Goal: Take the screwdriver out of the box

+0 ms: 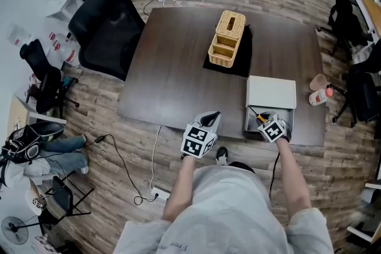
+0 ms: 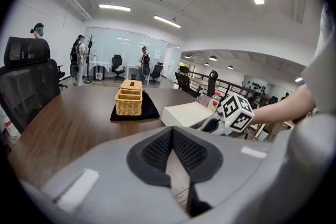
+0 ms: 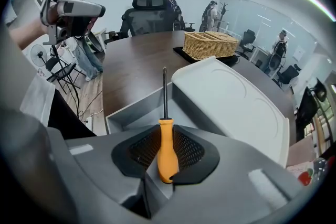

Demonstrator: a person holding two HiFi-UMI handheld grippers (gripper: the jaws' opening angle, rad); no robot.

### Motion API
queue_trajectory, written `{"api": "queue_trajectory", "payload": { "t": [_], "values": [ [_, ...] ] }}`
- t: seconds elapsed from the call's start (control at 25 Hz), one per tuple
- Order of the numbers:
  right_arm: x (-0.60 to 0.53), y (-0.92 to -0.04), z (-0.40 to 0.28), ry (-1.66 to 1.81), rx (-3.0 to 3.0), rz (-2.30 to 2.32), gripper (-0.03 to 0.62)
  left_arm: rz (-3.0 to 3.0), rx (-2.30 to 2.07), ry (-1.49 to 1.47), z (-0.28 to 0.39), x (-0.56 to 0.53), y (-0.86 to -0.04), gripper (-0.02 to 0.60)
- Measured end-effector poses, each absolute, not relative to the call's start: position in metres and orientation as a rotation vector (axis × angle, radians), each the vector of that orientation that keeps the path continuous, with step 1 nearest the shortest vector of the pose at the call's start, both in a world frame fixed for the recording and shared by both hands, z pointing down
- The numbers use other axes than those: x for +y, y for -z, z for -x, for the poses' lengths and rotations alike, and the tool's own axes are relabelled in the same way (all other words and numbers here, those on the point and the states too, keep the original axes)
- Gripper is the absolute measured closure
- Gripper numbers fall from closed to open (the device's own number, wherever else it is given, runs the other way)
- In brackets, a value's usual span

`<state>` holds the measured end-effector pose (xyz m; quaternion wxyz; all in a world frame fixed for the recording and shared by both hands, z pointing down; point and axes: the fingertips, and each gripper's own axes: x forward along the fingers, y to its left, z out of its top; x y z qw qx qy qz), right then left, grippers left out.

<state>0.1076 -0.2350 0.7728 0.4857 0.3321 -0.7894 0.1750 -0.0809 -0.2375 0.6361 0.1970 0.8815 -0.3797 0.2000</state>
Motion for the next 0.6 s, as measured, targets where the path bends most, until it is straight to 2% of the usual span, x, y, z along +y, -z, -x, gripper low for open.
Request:
{"api": "queue_trajectory", "payload": {
  "t": [0.6],
  "values": [
    [-0.246, -0.749, -0.103, -0.442, -1.967, -0.956, 0.522, -2.494, -1.012, -0.592, 0.065, -0.236, -0.636, 0.528]
  ]
}}
